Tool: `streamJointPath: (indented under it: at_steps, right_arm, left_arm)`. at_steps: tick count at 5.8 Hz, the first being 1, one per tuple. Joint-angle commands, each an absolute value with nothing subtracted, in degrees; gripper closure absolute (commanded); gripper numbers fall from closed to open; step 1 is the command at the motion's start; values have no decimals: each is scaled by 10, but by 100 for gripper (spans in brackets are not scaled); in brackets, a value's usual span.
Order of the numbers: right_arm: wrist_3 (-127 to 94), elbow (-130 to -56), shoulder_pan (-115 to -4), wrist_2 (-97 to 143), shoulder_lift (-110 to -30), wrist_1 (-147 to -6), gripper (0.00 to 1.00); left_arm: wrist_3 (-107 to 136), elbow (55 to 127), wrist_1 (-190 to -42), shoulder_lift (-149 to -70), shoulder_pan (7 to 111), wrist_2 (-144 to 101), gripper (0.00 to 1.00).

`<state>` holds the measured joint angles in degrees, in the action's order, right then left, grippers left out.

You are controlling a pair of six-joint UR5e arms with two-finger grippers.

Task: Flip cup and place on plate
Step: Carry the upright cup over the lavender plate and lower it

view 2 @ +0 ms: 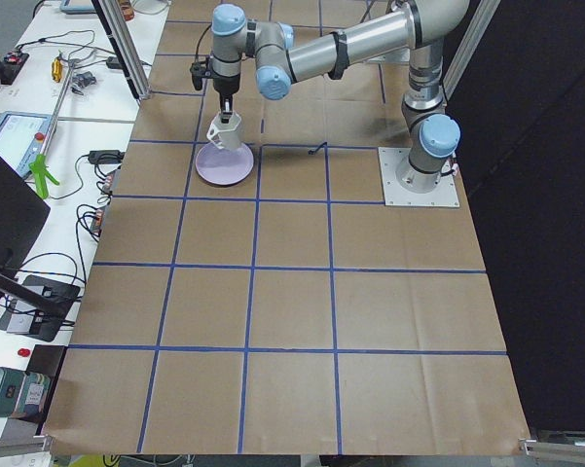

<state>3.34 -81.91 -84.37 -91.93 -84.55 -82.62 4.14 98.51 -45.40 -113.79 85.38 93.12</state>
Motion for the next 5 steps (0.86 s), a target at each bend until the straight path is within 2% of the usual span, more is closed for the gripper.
streamJointPath:
  at_steps: [1,2,3,4,5]
  right_arm:
    - [33,-819,-844,-919,-846,-826,0]
    - [33,-819,-844,-919,-846,-826,0]
    - [33,-819,-844,-919,-846,-826,0]
    - [33,-819,-844,-919,-846,-826,0]
    - [33,-819,-844,-919,-846,-826,0]
  left_arm:
    - [38,996,-403,-1165,865,956,98]
    - [38,991,-402,-1165,864,957,55]
    - [38,980,-411,-1160,857,956,1]
    - [38,962,-464,-1139,856,952,1]
    - [38,908,-604,-1099,853,951,1]
